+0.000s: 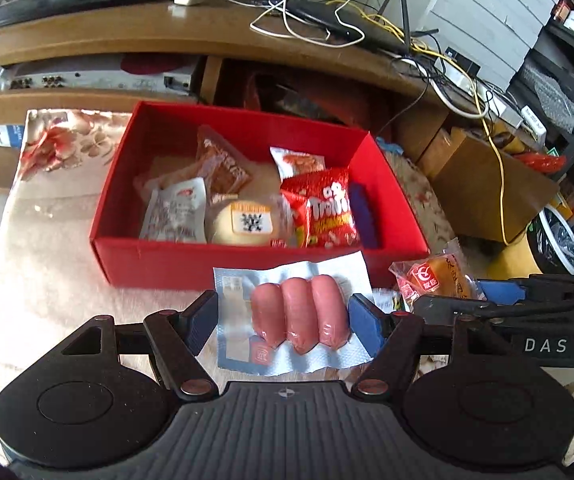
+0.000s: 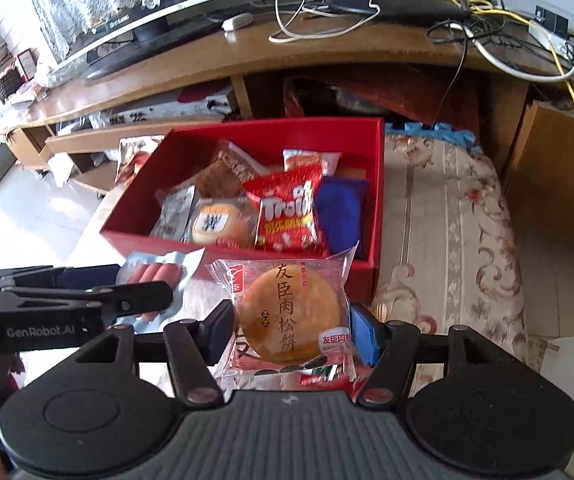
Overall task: Organize snacks
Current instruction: 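Carry the sausage packet and round bread packet over the red box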
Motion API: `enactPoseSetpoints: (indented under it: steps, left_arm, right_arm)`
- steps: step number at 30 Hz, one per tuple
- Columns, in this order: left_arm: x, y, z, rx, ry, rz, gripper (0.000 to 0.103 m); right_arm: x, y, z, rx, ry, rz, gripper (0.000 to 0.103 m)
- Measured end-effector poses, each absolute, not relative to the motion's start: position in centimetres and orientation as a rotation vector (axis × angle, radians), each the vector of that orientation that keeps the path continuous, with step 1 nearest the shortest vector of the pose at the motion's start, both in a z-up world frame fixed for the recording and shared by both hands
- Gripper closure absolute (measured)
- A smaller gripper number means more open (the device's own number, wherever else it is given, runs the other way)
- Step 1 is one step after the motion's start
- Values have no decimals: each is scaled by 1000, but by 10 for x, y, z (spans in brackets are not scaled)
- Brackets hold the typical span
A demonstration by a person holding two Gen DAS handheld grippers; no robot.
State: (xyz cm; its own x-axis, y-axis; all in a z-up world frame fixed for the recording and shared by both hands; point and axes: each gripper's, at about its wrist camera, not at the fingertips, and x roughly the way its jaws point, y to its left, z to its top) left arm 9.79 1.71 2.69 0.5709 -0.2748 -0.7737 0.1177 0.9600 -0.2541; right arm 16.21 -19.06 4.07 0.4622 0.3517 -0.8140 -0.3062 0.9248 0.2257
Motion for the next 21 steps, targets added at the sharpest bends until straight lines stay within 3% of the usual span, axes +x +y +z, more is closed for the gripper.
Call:
enactPoseSetpoints:
  steps: [21]
  left_arm:
    - [152,13,40,-155,867,-199,27]
  right_arm:
    - [219,-177,57,82,952,392,44]
